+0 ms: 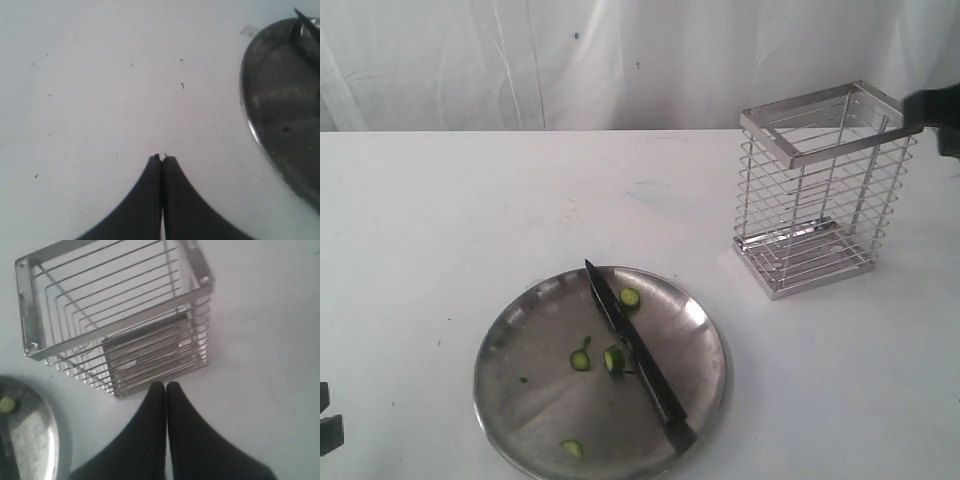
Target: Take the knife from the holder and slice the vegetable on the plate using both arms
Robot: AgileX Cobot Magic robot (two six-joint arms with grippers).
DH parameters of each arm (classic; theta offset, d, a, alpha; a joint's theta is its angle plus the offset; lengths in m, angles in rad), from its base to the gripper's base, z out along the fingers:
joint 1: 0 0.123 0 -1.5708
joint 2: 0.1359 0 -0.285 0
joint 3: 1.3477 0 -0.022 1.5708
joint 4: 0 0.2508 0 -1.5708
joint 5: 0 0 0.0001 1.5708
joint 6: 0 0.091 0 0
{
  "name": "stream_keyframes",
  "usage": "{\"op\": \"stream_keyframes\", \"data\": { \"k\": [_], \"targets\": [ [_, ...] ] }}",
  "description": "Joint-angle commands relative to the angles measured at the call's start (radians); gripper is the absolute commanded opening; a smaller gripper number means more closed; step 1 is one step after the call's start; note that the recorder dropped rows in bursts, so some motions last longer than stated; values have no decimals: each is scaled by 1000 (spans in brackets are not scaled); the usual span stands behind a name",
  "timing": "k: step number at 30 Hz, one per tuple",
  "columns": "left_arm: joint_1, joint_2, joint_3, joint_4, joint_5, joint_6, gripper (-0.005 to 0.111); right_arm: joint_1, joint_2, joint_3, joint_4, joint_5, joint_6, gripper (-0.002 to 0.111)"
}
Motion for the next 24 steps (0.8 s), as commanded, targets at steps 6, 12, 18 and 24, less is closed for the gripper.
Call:
{"op": "stream_keyframes", "data": {
  "k": [6,12,18,24],
  "targets": [
    [-8,-156,23,-2,3,-2,0,33,-667,459,-79,-471,50,0],
    [-8,-156,23,-20,204,-117,0,35,-908,522,-110,-415,50,0],
    [-8,-156,23,-17,256,-108,0,35,-1004,524,-86,-170,50,0],
    [-8,-156,23,-17,256,-108,0,35,-1024,524,-86,-107,50,0]
  ]
}}
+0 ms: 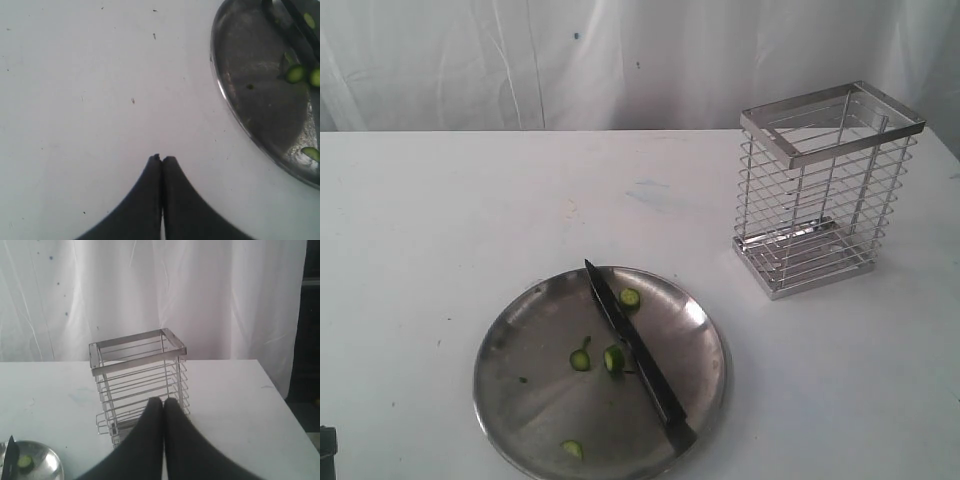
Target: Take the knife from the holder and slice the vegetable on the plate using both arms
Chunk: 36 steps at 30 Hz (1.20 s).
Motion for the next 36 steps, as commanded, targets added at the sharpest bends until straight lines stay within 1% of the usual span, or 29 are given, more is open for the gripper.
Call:
{"op": "stream_keyframes", "data": {
  "k": [1,3,6,7,8,10,12,16,17,18,19,22,28,36],
  "targets": [
    [-8,-7,8,-9,16,-6,0,2,-9,6,2,25,0,0],
    [-8,-7,8,-9,16,-6,0,2,-24,3,-94,-17,6,0],
    [-8,-7,8,-9,16,-6,0,-12,-83,36,-255,-254,0,0],
    [-8,-7,8,-9,16,-6,0,-34,-108,55,-296,-361,0,0],
    [-8,-7,8,-9,16,-6,0,-60,-117,78,-309,-421,8,0],
    [-8,-7,8,-9,16,-6,0,-102,-117,128,-279,-439,71,0],
    [-8,-7,8,-9,14,-6,0,-124,-117,212,-223,-446,121,0],
    [-8,-5,8,-9,7,-6,0,-140,-117,439,-86,-577,104,0],
    [-8,-5,6,-9,7,-6,0,-142,-117,447,-37,-601,85,0],
    [-8,-5,6,-9,7,-6,0,-142,-117,447,-7,-475,64,0],
    [-8,-5,6,-9,3,-6,0,-142,-117,447,-31,-385,44,0],
    [-8,-5,6,-9,-1,-6,0,-142,-117,447,-143,-334,41,0],
    [-8,-5,6,-9,-3,-6,0,-142,-117,447,-127,-283,52,0],
    [-8,-5,6,-9,-3,-6,0,-142,-117,447,-127,-281,52,0]
  ]
}}
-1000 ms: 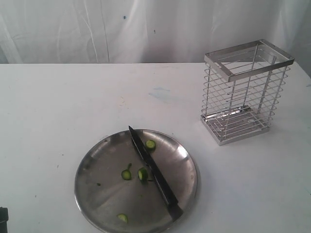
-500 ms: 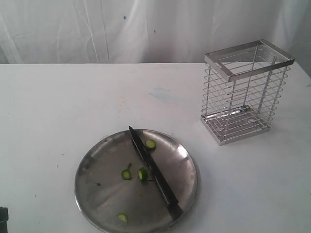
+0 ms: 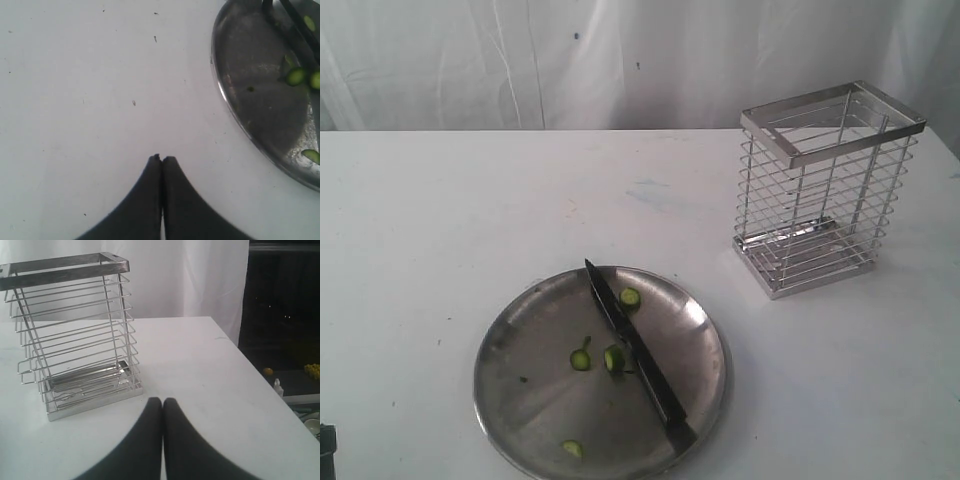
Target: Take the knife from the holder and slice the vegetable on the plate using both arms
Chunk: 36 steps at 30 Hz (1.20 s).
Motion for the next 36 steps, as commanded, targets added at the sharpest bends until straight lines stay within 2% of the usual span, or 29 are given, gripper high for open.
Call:
{"op": "stream_keyframes", "data": {
  "k": [1,3,5,7,10,13,16,18,20,21,22,23,24,25,26,27,36],
  "targets": [
    [-24,-39,6,-9,3,-4,0,-5,-3,2,-5,3,-5,0],
    [-16,-120,8,-7,17,-4,0,-5,-3,2,-2,3,-5,0],
    [38,-264,8,-7,43,-4,0,-5,-3,2,-2,3,-5,0],
    [129,-414,8,-7,58,-4,0,-5,-3,2,-2,3,-5,0],
    [231,-570,8,-7,16,-4,0,-5,-3,2,-2,3,-5,0],
    [283,-623,8,-7,-41,-4,0,-5,-3,2,-2,3,-5,0],
    [304,-623,8,-1,-70,8,0,-5,-3,2,-2,3,-5,0],
    [300,-623,8,53,-35,17,0,-5,-3,2,-2,3,-5,0],
    [274,-623,8,393,97,17,0,-5,-3,2,-2,3,-5,0],
    [232,-623,25,497,133,17,0,-5,-3,2,-2,3,-5,0],
    [204,-623,39,468,128,11,0,-5,-3,2,-2,3,-5,0],
    [136,-623,54,453,74,-5,0,-5,-3,2,-2,3,-5,0],
    [107,-623,54,465,49,-5,0,-5,-3,2,-2,3,-5,0],
    [53,-623,54,465,90,-10,0,-5,-3,2,-2,3,-5,0],
    [41,-623,54,465,121,-10,0,-5,-3,2,-2,3,-5,0],
    [33,-623,54,465,232,-7,0,-5,-3,2,-2,3,-5,0],
    [33,-623,54,465,205,-4,0,-5,-3,2,-1,5,-5,0]
  ]
}}
